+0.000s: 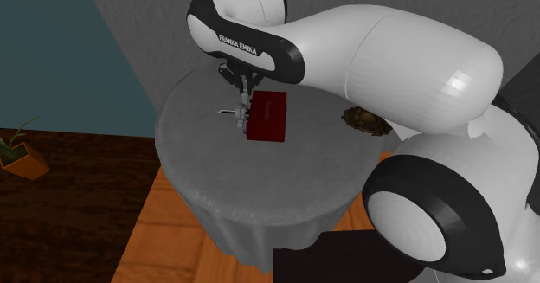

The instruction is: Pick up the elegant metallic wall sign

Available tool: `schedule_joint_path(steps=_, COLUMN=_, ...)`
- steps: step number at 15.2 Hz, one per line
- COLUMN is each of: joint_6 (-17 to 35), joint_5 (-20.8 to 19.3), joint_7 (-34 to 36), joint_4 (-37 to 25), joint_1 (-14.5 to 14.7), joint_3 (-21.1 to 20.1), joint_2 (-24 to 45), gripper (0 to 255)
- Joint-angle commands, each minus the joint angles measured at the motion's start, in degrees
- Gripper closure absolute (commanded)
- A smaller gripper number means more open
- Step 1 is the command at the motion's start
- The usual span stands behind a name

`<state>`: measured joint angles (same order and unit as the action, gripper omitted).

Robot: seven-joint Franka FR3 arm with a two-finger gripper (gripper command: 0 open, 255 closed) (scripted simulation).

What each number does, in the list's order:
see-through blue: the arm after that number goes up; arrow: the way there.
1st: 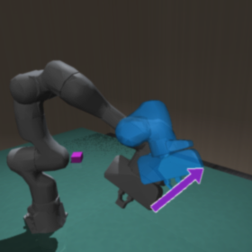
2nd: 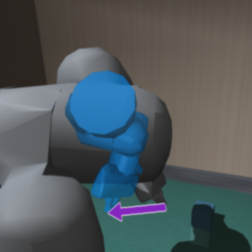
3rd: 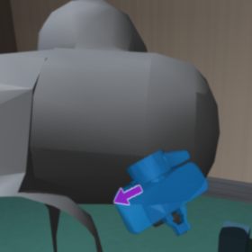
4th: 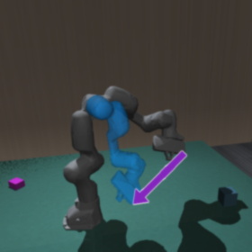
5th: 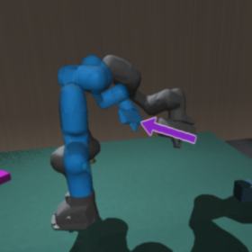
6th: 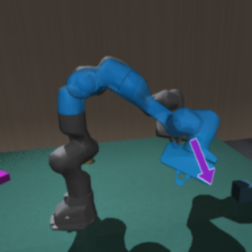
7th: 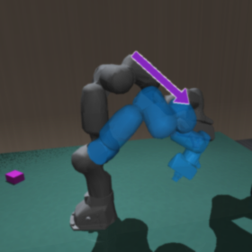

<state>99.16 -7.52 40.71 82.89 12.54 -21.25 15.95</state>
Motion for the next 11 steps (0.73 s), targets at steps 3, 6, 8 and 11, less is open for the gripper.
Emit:
schedule_joint_path(steps=3, joint_6=-0.9, joint_5=0.0, joint_7=0.0, joint_4=-0.9, joint_1=0.1, joint_3=-0.1, joint_2=0.2, gripper=255)
schedule_joint_path(steps=6, joint_6=-3.3, joint_5=-0.1, joint_7=0.0, joint_4=-3.8, joint_1=0.4, joint_3=-0.1, joint_2=0.6, gripper=255)
schedule_joint_path(steps=8, joint_6=-5.0, joint_5=-0.2, joint_7=-0.1, joint_4=-5.8, joint_1=0.6, joint_3=-0.1, joint_2=0.9, gripper=255)
schedule_joint_path(steps=11, joint_6=-7.7, joint_5=-0.5, joint_7=-0.1, joint_4=-9.1, joint_1=1.0, joint_3=-0.2, joint_2=1.6, gripper=255)
